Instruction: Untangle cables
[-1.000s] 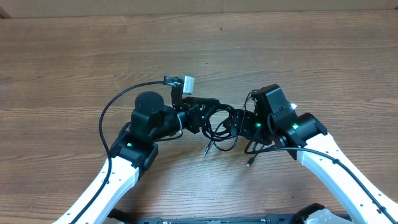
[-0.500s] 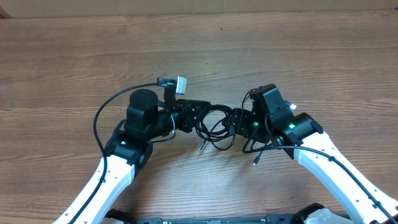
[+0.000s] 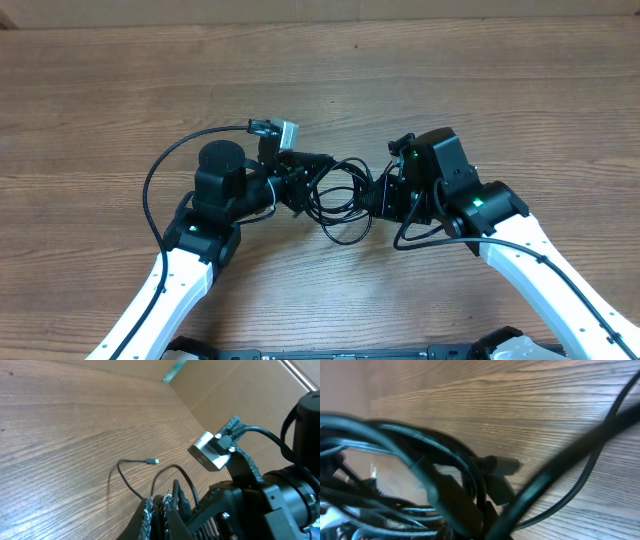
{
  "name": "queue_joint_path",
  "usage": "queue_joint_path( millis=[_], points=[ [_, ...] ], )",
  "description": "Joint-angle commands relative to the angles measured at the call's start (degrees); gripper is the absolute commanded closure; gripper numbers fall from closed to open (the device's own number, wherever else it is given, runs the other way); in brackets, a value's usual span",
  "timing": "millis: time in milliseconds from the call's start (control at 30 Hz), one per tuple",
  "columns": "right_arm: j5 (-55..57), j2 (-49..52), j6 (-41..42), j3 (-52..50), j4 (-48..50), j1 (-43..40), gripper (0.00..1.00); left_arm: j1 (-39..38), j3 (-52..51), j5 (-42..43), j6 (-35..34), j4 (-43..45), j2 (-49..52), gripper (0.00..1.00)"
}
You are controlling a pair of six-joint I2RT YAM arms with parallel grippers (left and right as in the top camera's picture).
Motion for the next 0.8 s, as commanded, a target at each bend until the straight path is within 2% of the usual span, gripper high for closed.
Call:
queue_joint_path(
  millis=[0, 267, 333, 400, 533, 633, 767],
  points=[
    [-6.2, -1.9, -0.5, 1.6, 1.6, -0.2, 0.96, 0.2, 2.3, 1.5, 1.9, 0.2, -1.2, 0.96],
    [-20.6, -2.0, -3.3, 1.6, 13.1, -0.2, 0.96, 0.2, 2.3, 2.3, 1.9, -2.8, -1.2, 0.96],
    [-23.3, -2.0, -3.3, 1.6, 17.2, -0.2, 0.96, 0.2, 2.3, 1.4, 1.9, -6.0, -1.2, 0.89],
    [-25.0, -2.0, -4.4, 1.6, 19.8, -0.2, 0.96, 0.2, 2.3, -1.4, 2.0, -9.2, -1.2, 0.86],
    [-28.0, -2.0, -8.3, 1.6, 22.3, -0.2, 0.96, 0.2, 2.3, -14.8, 1.9, -17.5, -1.2, 0.86],
    [-28.1, -2.0, -10.1, 1.6, 22.4, -0.2, 0.96, 0.2, 2.3, -26.9, 1.0, -22.5, -1.2, 0.93],
    [-27.2, -2.0, -11.0, 1.6, 22.4, -0.2, 0.96, 0.2, 2.3, -38.7, -7.0, -26.0, -1.2, 0.96]
  ],
)
